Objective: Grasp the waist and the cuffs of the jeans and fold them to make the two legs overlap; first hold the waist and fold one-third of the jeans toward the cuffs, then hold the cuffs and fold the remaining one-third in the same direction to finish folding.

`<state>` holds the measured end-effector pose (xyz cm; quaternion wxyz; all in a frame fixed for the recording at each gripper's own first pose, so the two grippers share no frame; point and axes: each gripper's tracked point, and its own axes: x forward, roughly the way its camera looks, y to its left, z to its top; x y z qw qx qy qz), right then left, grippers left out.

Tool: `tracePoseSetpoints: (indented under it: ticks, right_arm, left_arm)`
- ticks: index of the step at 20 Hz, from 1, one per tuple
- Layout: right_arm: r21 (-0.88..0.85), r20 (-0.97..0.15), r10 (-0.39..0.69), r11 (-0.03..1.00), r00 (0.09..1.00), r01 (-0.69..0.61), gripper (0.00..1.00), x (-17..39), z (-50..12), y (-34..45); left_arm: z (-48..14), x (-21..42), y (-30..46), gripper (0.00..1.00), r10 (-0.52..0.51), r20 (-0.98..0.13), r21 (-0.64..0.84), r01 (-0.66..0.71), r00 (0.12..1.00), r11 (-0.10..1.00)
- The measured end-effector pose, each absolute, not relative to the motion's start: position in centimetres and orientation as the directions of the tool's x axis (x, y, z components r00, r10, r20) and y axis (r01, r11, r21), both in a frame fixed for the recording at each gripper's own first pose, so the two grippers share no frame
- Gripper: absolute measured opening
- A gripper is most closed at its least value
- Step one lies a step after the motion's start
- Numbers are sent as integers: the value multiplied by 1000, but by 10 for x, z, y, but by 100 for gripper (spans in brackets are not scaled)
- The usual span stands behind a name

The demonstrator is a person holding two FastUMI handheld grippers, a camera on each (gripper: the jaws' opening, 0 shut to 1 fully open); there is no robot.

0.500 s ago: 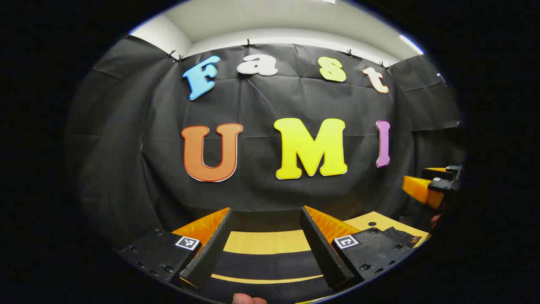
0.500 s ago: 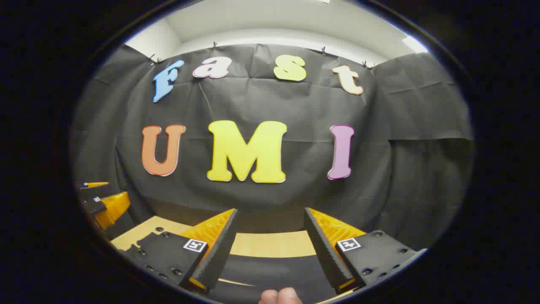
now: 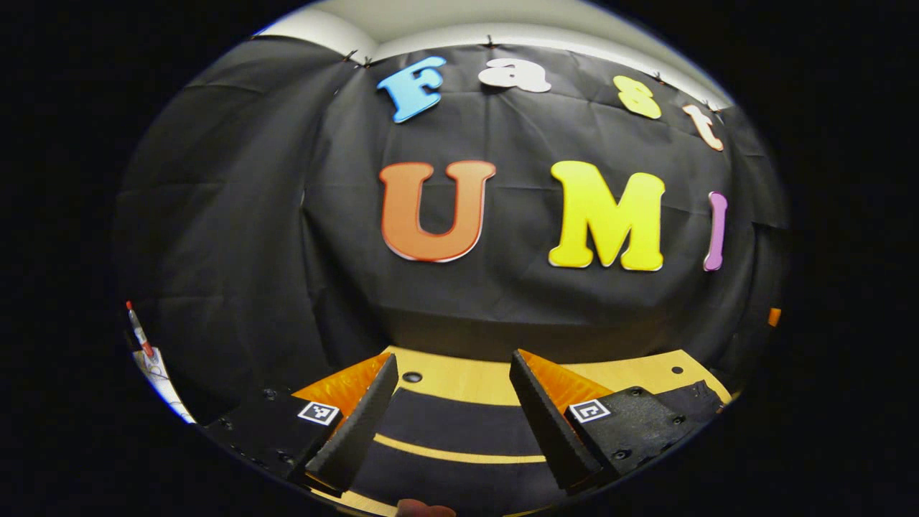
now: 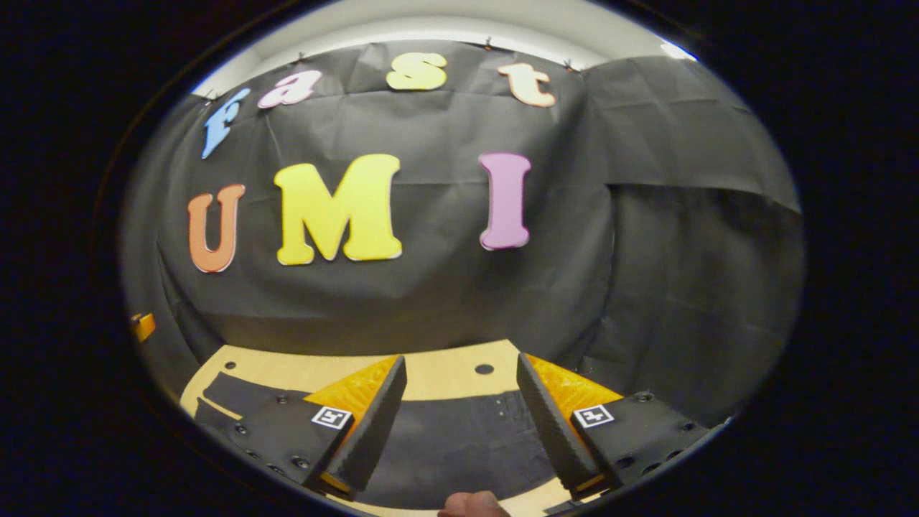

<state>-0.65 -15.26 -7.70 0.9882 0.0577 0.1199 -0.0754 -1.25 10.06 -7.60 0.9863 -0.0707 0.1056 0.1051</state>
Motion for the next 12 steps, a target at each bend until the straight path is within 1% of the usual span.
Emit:
tracePoseSetpoints:
  ticks: [2,3,4,5,6,7,8,9,10,11,12]
  right_arm:
    - [121,-312,-168,969,935,215,96,-14,-100,-179]
    - [111,-326,-189,965,926,236,99,-16,-108,-188]
    - [100,-331,-201,964,922,246,97,-18,-111,-195]
    - [97,-331,-205,963,921,250,98,-20,-113,-196]
    - [105,-331,-198,964,923,245,98,-21,-114,-195]
    - [116,-334,-185,965,924,236,93,-22,-117,-192]
    - [137,-346,-167,964,923,226,98,-22,-121,-191]
    - [171,-365,-148,960,919,222,94,-24,-128,-191]
    - [206,-390,-137,951,910,232,94,-27,-135,-195]
    - [241,-418,-132,938,899,250,98,-28,-145,-200]
    - [268,-444,-134,924,886,274,98,-31,-155,-208]
  left_arm:
    - [-100,-28,116,100,233,-301,-171,-293,925,941]
    - [-109,-35,124,100,257,-323,-187,-328,911,926]
    - [-115,-40,129,100,273,-336,-200,-352,901,915]
    - [-115,-45,130,98,283,-344,-205,-366,895,908]
    - [-118,-49,132,98,291,-347,-200,-373,892,906]
    - [-124,-53,131,98,284,-357,-207,-372,890,905]
    - [-131,-56,129,98,271,-379,-232,-374,885,898]
    - [-140,-61,129,98,262,-406,-268,-388,875,882]
    - [-148,-63,131,99,255,-443,-315,-415,860,854]
    - [-161,-70,130,98,253,-479,-363,-452,841,815]
    - [-174,-79,131,99,257,-516,-400,-495,817,771]
